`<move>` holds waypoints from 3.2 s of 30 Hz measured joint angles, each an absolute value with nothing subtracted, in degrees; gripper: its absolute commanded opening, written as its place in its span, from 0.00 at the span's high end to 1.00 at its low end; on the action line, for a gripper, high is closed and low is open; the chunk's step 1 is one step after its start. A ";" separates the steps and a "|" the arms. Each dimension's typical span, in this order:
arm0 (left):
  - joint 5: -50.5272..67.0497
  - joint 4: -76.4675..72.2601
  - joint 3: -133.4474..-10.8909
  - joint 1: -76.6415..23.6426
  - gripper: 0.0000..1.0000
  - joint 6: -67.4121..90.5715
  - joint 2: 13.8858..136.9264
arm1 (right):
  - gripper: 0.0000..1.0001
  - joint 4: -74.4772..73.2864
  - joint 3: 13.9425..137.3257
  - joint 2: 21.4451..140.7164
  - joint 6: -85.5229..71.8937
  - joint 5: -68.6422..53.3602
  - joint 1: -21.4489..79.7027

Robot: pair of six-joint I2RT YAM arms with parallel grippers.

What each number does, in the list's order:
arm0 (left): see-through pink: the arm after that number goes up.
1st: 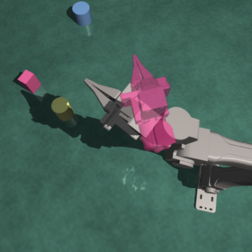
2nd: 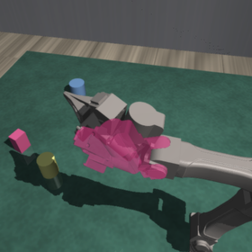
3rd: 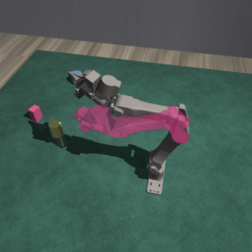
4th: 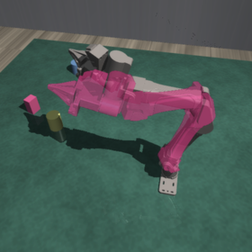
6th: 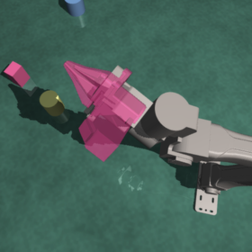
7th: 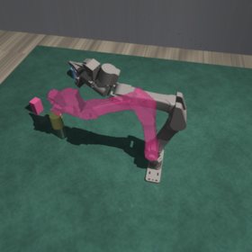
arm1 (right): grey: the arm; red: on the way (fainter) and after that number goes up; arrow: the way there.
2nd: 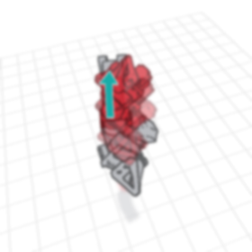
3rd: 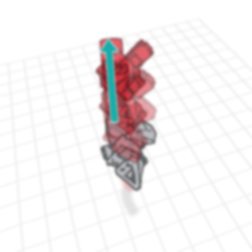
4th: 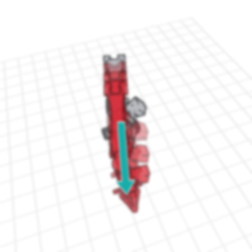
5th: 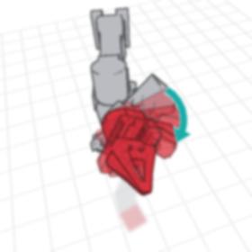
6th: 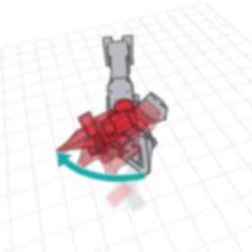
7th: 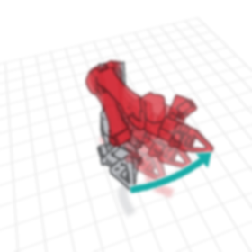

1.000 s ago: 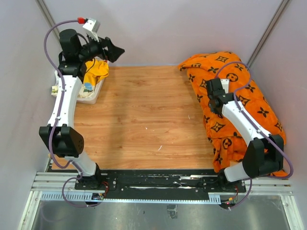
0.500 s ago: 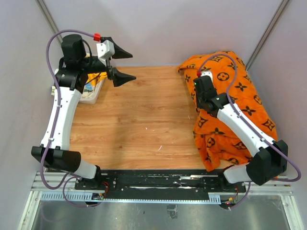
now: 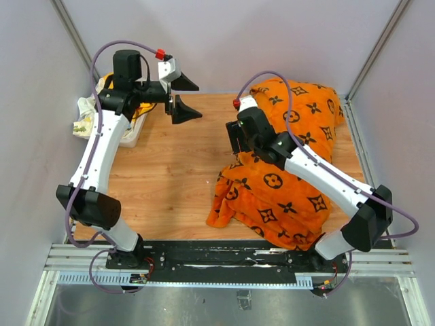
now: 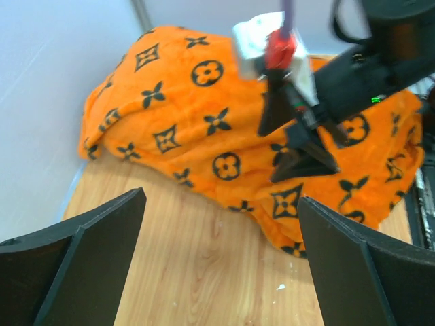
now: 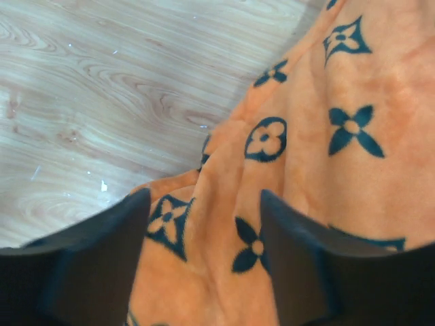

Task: Remove the pillowcase from the pillow
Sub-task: Move the pillow to the center of the board.

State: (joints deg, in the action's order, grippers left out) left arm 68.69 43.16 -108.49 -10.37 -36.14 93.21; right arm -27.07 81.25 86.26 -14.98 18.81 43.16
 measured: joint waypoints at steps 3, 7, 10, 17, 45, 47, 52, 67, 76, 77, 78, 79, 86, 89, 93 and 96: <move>59.48 29.56 -101.25 -10.48 0.01 -24.69 90.96 | 0.02 -24.03 78.70 83.92 -14.59 21.17 43.97; 36.71 18.02 -94.19 -10.85 0.01 -12.40 85.67 | 0.02 -21.28 70.13 75.59 -14.33 24.47 41.23; 21.69 21.17 -101.60 -12.47 0.01 -12.69 89.58 | 0.02 -21.37 67.61 69.97 -15.55 24.64 34.98; -2.22 36.34 -113.36 -23.97 0.01 -23.83 101.84 | 0.02 -28.08 67.90 68.29 -22.28 25.65 19.05; 11.38 1.34 -101.19 -33.89 0.01 13.69 115.37 | 0.01 -29.47 64.51 74.35 -27.86 12.14 2.94; 11.64 1.43 -101.25 -35.48 0.01 14.74 118.48 | 0.01 -28.21 62.83 74.19 -28.34 11.51 2.94; 11.14 1.34 -97.62 -39.38 0.45 14.52 121.08 | 0.34 -22.92 57.98 73.12 -28.38 6.48 2.63; -5.74 -5.56 -59.40 -40.10 1.00 13.72 90.50 | 0.85 -8.38 53.34 73.34 -24.82 -12.97 13.58; -10.35 3.20 -60.55 -34.33 0.02 11.31 84.79 | 0.01 -8.99 61.04 80.71 -23.14 -17.96 17.78; -10.48 4.47 -62.39 -33.15 0.01 10.72 85.41 | 0.01 -9.41 61.65 80.97 -23.42 -18.17 17.76; -10.63 5.69 -64.16 -32.27 0.01 9.96 85.84 | 0.02 -10.02 62.24 81.01 -22.90 -18.48 17.78; -10.79 7.18 -66.26 -31.62 0.01 9.54 86.21 | 0.02 -10.70 62.52 80.53 -22.37 -18.59 17.78; -3.16 13.52 -77.10 -31.62 0.01 8.73 83.99 | 0.02 -12.71 62.50 73.60 -20.47 -15.68 17.76; 8.82 17.28 -81.82 -31.64 0.01 5.91 82.89 | 0.02 -12.78 62.50 71.72 -20.47 -14.28 17.76; 23.35 27.42 -96.09 -32.03 0.01 -3.03 87.77 | 0.02 -14.96 62.61 71.59 -20.49 -13.50 17.74; 33.52 31.51 -98.26 -32.05 0.01 -10.28 89.36 | 0.02 -16.91 62.61 71.11 -20.49 -13.39 17.74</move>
State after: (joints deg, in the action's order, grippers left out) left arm 33.52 31.51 -98.26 -32.05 -10.28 89.36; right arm -16.91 62.61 71.11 -20.49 -13.39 17.74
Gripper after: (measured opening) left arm 0.993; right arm 0.983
